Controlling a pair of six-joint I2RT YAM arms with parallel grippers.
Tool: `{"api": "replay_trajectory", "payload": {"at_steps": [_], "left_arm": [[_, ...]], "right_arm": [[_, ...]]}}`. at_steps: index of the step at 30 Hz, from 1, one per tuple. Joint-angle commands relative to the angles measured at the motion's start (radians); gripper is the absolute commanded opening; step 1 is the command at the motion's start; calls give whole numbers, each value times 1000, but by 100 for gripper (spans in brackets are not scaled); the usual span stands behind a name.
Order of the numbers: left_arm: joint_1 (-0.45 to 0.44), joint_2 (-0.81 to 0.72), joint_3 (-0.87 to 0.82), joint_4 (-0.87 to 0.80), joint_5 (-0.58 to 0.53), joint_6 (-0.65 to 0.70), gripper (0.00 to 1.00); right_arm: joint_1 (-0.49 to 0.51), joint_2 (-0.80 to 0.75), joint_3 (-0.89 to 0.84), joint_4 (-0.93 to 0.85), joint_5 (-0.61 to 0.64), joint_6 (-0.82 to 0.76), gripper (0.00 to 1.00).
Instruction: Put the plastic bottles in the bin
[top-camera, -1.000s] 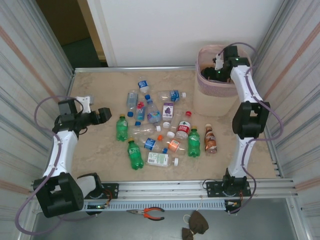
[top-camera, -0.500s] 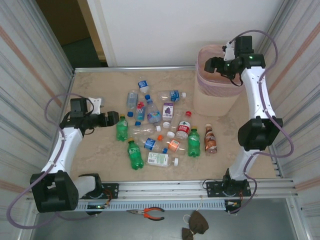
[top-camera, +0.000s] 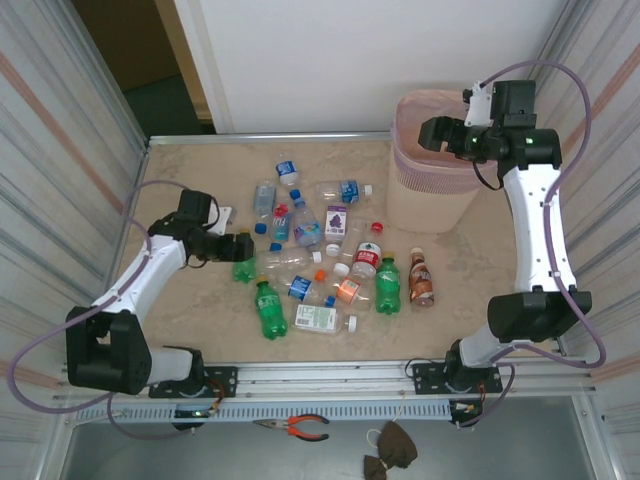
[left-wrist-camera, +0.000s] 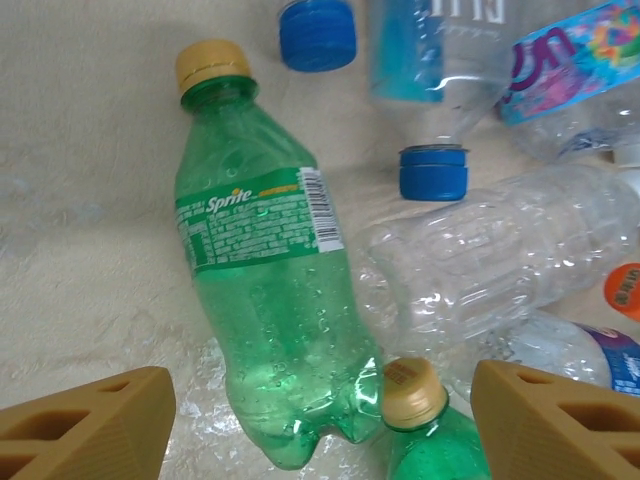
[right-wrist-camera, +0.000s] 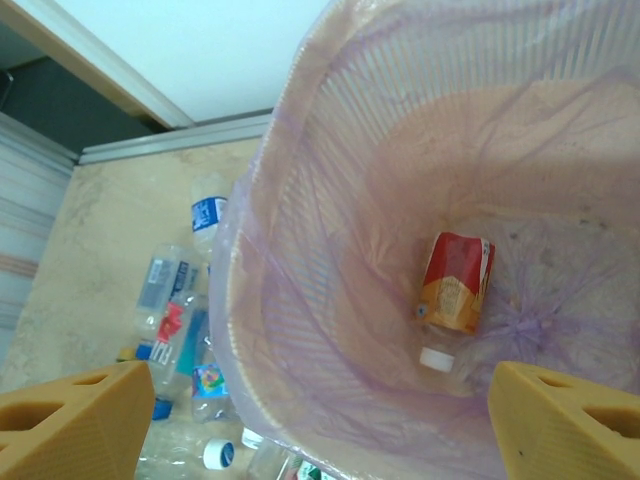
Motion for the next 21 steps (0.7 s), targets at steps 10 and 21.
{"api": "replay_trajectory", "payload": {"at_steps": [10,21], "left_arm": [[-7,157,-53,32,26,-36,77],[-7,264,-4,21,-9,-12,72]], "right_arm": [[-23,-35,-99,24,-32,4,86],[-24,-39,-127,33,-35,1,86]]}}
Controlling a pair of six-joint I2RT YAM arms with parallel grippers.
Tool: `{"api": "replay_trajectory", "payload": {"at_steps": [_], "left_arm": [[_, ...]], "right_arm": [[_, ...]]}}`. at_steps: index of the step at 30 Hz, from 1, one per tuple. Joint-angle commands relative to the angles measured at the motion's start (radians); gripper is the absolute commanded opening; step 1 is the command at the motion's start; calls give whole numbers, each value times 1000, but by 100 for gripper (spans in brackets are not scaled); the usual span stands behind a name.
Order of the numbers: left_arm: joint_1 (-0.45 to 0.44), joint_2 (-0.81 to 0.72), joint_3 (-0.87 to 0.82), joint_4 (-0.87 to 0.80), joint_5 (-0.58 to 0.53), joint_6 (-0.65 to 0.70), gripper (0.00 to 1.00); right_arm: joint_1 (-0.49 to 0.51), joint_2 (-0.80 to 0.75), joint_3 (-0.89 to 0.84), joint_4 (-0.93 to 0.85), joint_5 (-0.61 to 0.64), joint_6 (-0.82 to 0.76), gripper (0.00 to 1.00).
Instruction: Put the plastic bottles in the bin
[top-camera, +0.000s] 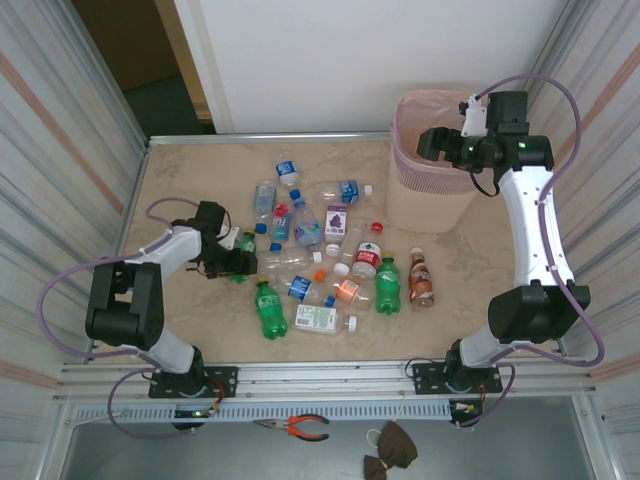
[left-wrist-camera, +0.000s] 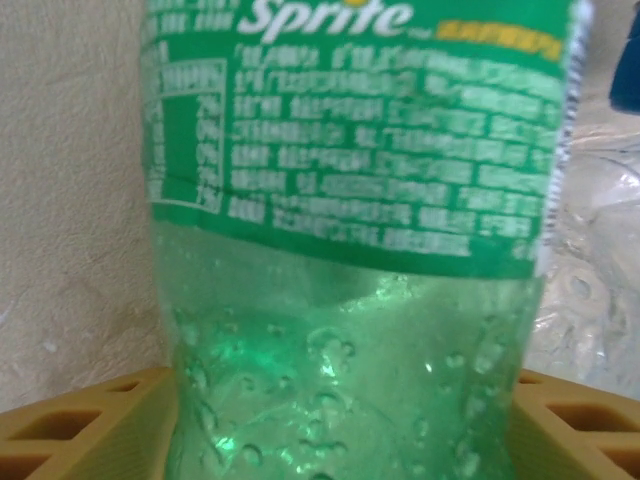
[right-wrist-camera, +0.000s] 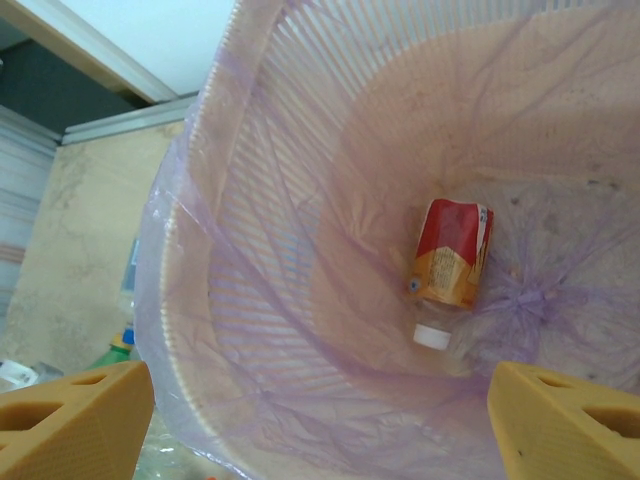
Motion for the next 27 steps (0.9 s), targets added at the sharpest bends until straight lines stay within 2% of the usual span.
{"api": "replay_trajectory", "payload": {"at_steps": [1,8,12,20,23,27], "left_arm": [[-6,11,36,-7,-12,14,71],[-7,-2,34,-1,-10,20,64],[-7,-35,25,9,-12,16,57],[-7,-196,-8,53,-41,5,52],[-6,-263,-7,73,-4,16,50],[-7,-348,-11,145,100,31,48]], "right_arm": [[-5,-36,-19,-14,-12,2,86],[-4,-51,-26,-12,-13,4,86],[6,-64,-32,-9,-12,11,85],[78,-96,-45,3,-3,13,85],[126,-123,-67,37,-3,16,85],[196,-179,-121,128,-73,5,85]]}}
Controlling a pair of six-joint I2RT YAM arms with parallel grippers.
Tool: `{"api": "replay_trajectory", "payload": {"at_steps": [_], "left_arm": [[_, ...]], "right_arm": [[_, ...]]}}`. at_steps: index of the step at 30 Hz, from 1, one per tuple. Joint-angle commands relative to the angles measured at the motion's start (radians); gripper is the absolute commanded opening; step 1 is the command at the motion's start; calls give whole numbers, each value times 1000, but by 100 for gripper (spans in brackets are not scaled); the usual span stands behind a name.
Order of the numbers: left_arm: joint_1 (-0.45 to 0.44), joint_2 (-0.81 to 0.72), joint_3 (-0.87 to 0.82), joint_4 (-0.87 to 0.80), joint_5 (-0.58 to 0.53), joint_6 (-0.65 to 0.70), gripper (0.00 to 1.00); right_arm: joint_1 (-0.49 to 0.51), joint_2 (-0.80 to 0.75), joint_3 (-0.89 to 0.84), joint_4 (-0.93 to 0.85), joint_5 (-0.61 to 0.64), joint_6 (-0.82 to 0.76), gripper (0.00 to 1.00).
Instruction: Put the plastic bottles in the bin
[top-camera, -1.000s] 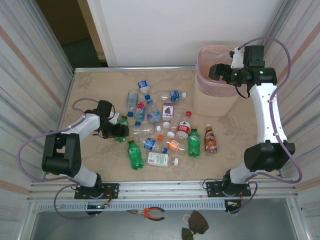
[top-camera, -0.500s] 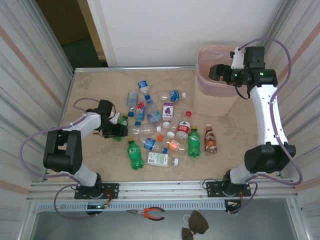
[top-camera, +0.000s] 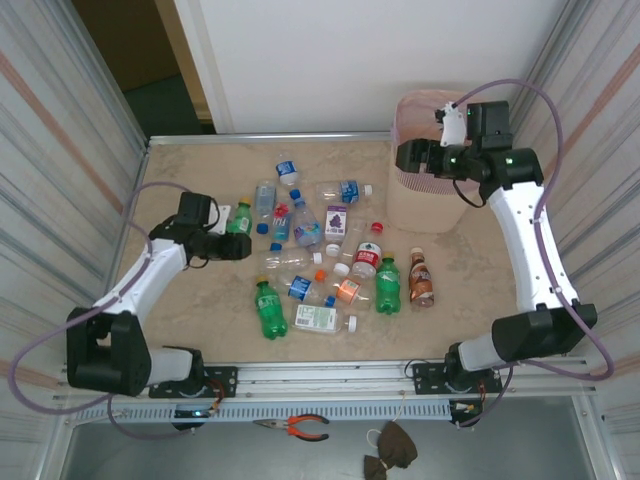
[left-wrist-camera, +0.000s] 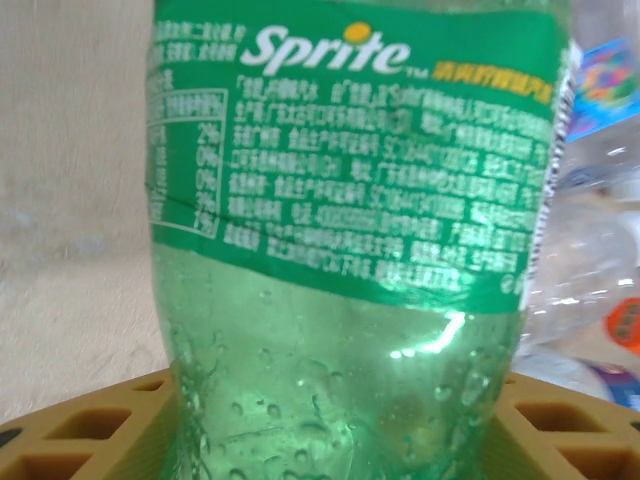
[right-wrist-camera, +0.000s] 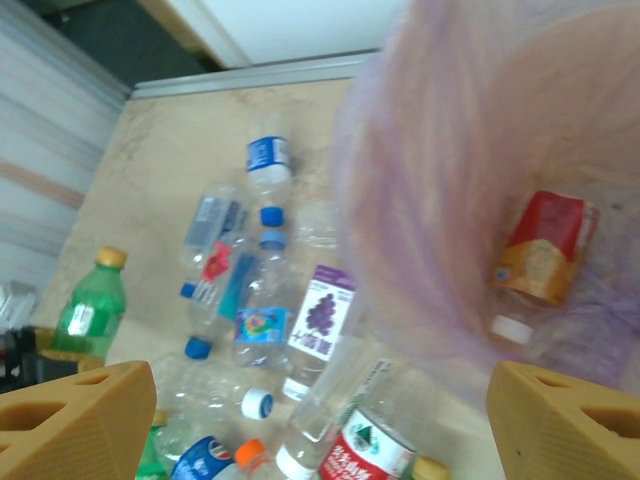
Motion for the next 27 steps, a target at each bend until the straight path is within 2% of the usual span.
{"api": "replay_trajectory", "payload": {"at_steps": [1,8,15,20,27], "left_arm": [[-7,-76,-10,82,120,22,48],[-11,-201,-7,301,379,-46,46],[-51,-282,-3,545,499,-152,46],[-130,-300,48,627,522,-174,44],[-292,-309,129,693,467,-136,44]], "right_arm": [[54,-75,-44,108,-70,4,85],[142,-197,-206,386,-215,58,86],[225,-271,-297,609,-310,75,86],[311,-304,-334,738,-333,65,86],[417,-296,-332,846,-333,83,89]]}}
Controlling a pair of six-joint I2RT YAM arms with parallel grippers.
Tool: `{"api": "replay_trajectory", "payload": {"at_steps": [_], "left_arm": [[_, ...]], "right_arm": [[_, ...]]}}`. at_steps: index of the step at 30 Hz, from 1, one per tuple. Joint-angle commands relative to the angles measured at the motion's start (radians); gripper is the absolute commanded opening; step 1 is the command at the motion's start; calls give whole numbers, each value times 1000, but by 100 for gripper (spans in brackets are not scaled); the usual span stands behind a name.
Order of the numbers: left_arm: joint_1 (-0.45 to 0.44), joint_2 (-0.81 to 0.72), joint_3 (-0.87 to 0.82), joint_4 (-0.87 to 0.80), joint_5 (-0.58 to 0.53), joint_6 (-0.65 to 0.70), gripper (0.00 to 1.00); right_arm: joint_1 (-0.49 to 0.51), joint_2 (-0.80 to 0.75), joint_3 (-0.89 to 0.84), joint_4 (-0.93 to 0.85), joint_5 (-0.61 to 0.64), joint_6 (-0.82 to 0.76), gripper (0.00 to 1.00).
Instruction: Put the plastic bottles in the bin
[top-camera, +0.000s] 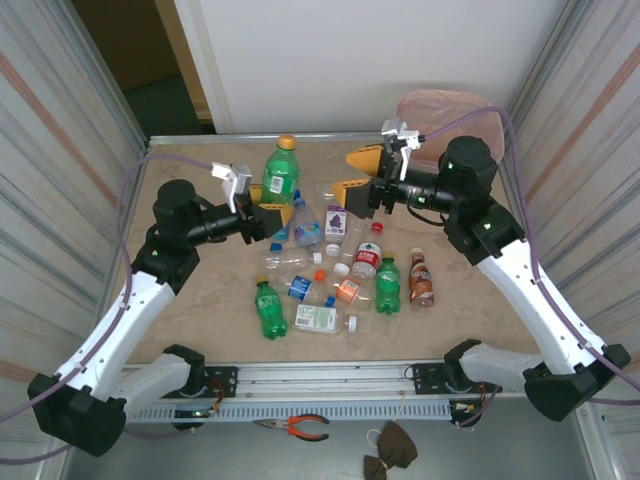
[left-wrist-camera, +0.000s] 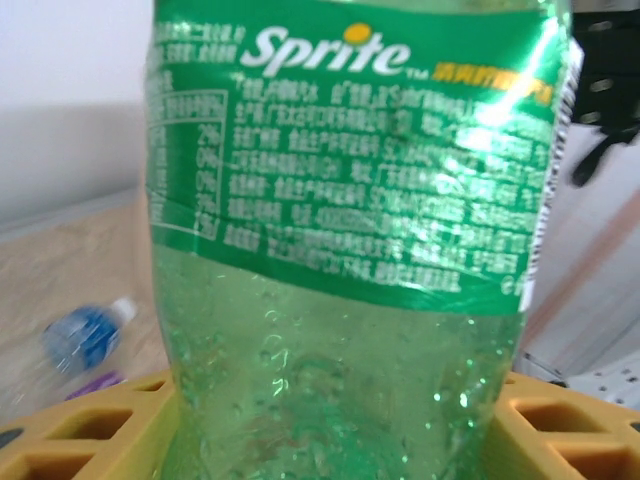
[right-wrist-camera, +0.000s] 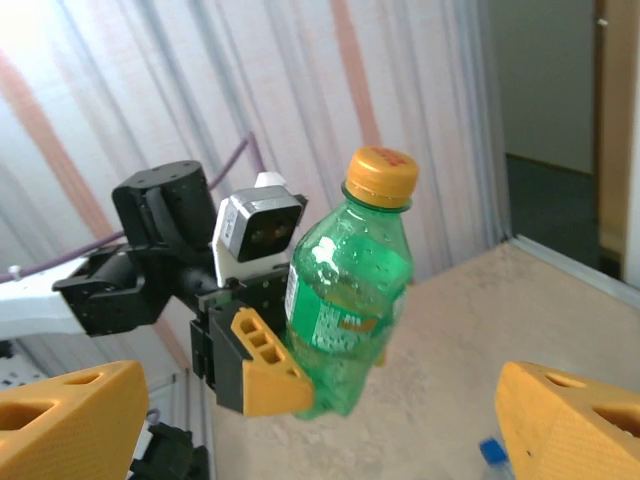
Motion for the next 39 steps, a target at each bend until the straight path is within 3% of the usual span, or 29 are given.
{"api": "replay_trajectory", "payload": {"at_steps": [1,8,16,24,35,39], "left_arm": [[-66,-28,68,99,-10,21,44],[-190,-2,148,117,-56,70,43],[-258,34,191,159,-76,82,43],[-277,51,201,162,-94,88,42],[-283,42,183,174,-120,91,41],[-284,36,180,175,-130,92,51]], "right_arm": [[37,-5,-2,117,-24,32,89],[110,12,-10,251,-38,66,88],[195,50,-11,327,-20,38,86],[253,45,-23,303,26,-63,67],[259,29,-22,271,28,-103,57],[259,26,-16,272,40,-100,56]]}}
